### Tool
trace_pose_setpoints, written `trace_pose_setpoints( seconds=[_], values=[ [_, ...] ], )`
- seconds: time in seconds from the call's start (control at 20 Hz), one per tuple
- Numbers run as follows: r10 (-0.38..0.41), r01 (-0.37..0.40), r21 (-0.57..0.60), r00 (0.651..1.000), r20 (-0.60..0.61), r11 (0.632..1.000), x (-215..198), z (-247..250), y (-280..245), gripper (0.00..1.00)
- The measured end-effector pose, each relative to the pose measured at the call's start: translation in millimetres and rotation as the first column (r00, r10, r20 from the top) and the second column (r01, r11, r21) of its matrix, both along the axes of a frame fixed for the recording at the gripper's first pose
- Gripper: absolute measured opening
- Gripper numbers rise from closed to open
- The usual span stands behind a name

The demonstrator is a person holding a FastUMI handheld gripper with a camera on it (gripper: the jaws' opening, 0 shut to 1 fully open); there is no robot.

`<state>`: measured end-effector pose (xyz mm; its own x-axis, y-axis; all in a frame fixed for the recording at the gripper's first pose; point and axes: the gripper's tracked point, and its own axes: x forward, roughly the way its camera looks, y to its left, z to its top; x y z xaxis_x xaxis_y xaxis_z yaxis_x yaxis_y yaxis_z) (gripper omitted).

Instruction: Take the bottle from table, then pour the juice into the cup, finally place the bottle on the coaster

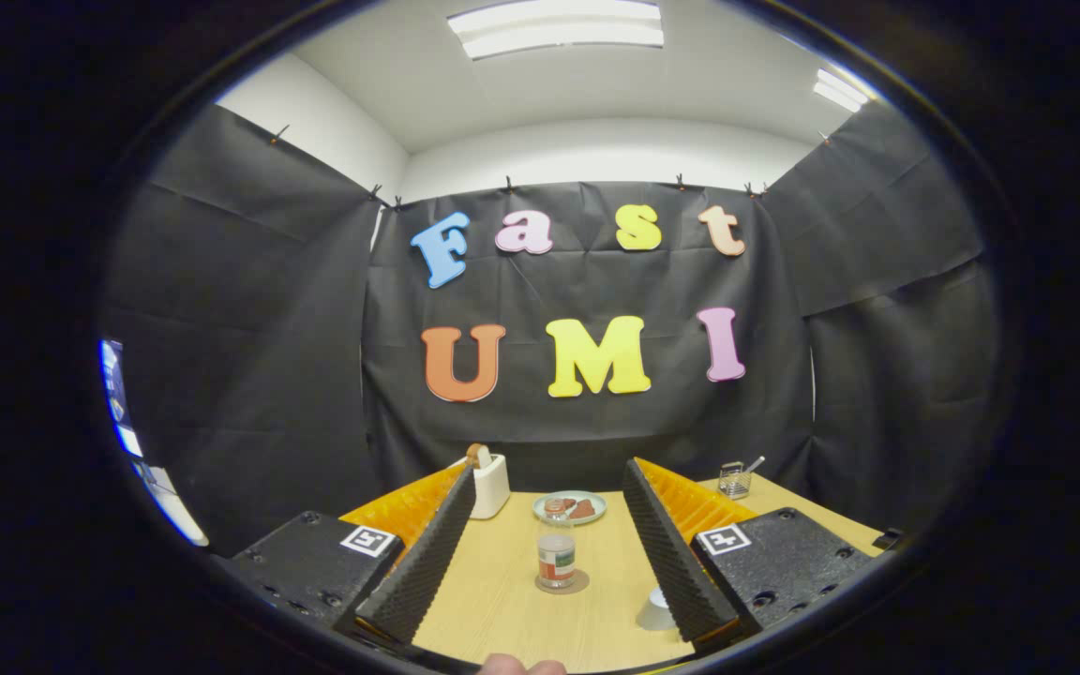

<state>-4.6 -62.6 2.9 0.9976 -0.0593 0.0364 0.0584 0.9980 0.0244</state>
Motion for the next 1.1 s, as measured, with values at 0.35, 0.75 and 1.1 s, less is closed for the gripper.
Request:
trace_pose_setpoints(
  seconds=[0.35, 0.75, 1.1],
  values=[
    [-0.007, 0.008, 0.004, 1.000, -0.013, 1.000, 3.6, -5.4, -3.8, 1.00],
    [0.000, 0.000, -0.001, 1.000, -0.005, 1.000, 5.9, -0.6, 1.6, 1.00],
    [-0.006, 0.006, -0.002, 1.000, -0.011, 1.000, 8.1, -0.7, 2.6, 1.00]
  ],
)
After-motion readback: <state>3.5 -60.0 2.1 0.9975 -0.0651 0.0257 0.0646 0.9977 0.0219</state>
